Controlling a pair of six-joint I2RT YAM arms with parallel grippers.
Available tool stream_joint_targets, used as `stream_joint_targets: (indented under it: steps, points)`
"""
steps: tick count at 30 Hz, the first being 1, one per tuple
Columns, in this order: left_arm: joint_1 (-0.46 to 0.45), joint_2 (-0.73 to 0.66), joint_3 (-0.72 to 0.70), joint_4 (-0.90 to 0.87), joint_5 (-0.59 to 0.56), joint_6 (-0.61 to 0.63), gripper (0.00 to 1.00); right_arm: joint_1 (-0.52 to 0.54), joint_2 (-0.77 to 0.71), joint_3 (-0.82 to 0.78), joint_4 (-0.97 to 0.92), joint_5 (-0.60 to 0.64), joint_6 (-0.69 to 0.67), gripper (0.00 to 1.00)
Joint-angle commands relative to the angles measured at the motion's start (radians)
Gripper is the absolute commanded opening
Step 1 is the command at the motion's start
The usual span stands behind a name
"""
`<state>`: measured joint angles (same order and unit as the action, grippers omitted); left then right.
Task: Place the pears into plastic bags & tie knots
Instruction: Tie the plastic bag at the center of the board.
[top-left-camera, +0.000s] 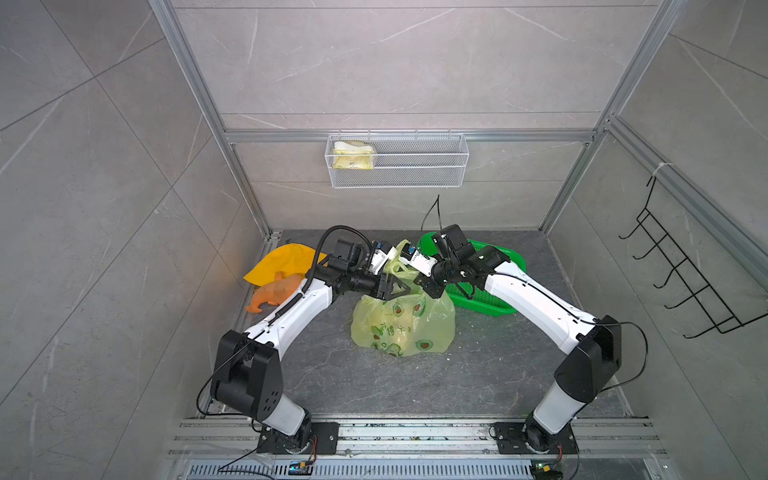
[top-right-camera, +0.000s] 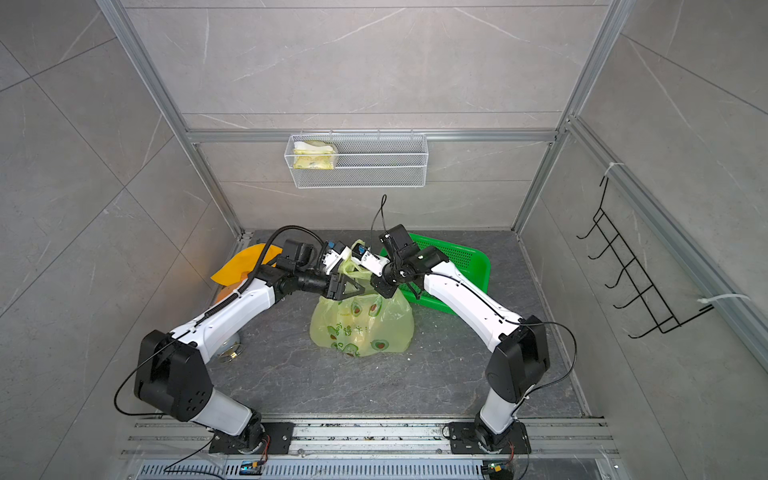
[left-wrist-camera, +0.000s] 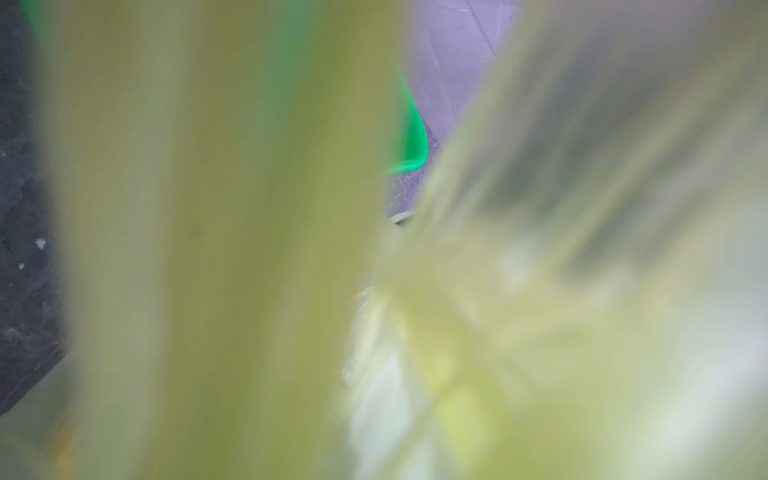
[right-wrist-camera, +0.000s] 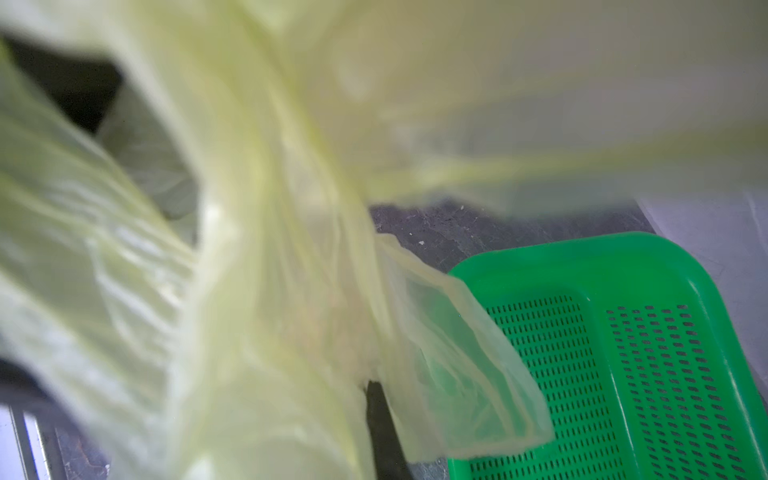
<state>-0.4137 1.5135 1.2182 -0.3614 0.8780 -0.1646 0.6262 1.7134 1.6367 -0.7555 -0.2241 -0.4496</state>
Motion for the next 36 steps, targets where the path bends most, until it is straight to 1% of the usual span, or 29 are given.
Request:
stream_joint_targets:
  steps: [1, 4, 7, 15, 20, 23, 24, 27, 28, 29, 30, 31, 33, 36]
  points:
    - [0.038, -0.078, -0.025, 0.158, 0.094, -0.047, 0.63, -0.001, 0.016, 0.034, -0.033, -0.028, -0.012, 0.0]
    - [0.063, -0.1, -0.066, 0.236, 0.108, -0.095, 0.67, 0.002, 0.025, 0.052, -0.042, -0.041, -0.012, 0.0]
    - [0.069, -0.099, -0.084, 0.275, 0.11, -0.121, 0.68, 0.017, 0.036, 0.077, -0.052, -0.046, -0.013, 0.0]
    - [0.079, -0.09, -0.106, 0.379, 0.107, -0.181, 0.7, 0.062, 0.046, 0.098, -0.063, -0.043, -0.015, 0.0]
    - [0.082, -0.068, -0.1, 0.433, 0.143, -0.206, 0.7, 0.078, 0.07, 0.113, -0.059, -0.046, -0.012, 0.0]
    - [0.082, -0.045, -0.104, 0.48, 0.164, -0.23, 0.6, 0.081, 0.081, 0.125, -0.047, -0.049, 0.001, 0.0]
    - [0.082, -0.04, -0.107, 0.493, 0.168, -0.237, 0.54, 0.082, 0.083, 0.129, -0.042, -0.049, 0.003, 0.0]
    - [0.082, -0.025, -0.112, 0.522, 0.176, -0.248, 0.31, 0.081, 0.083, 0.131, -0.033, -0.049, 0.011, 0.0]
    - [0.082, -0.023, -0.117, 0.536, 0.176, -0.252, 0.2, 0.081, 0.079, 0.127, -0.025, -0.049, 0.023, 0.0]
    - [0.082, -0.02, -0.12, 0.549, 0.171, -0.257, 0.08, 0.079, 0.07, 0.121, -0.018, -0.041, 0.043, 0.09]
    - [0.083, -0.022, -0.126, 0.559, 0.162, -0.259, 0.0, 0.073, 0.057, 0.113, -0.019, -0.035, 0.057, 0.2]
    - [0.084, -0.028, -0.135, 0.576, 0.15, -0.262, 0.0, 0.062, 0.034, 0.104, -0.019, -0.039, 0.079, 0.3]
    - [0.084, -0.048, -0.159, 0.599, 0.123, -0.262, 0.0, 0.023, -0.027, 0.091, -0.027, -0.093, 0.142, 0.4]
    - [0.082, -0.079, -0.199, 0.638, 0.098, -0.262, 0.0, -0.042, -0.124, 0.068, 0.015, -0.231, 0.268, 0.55]
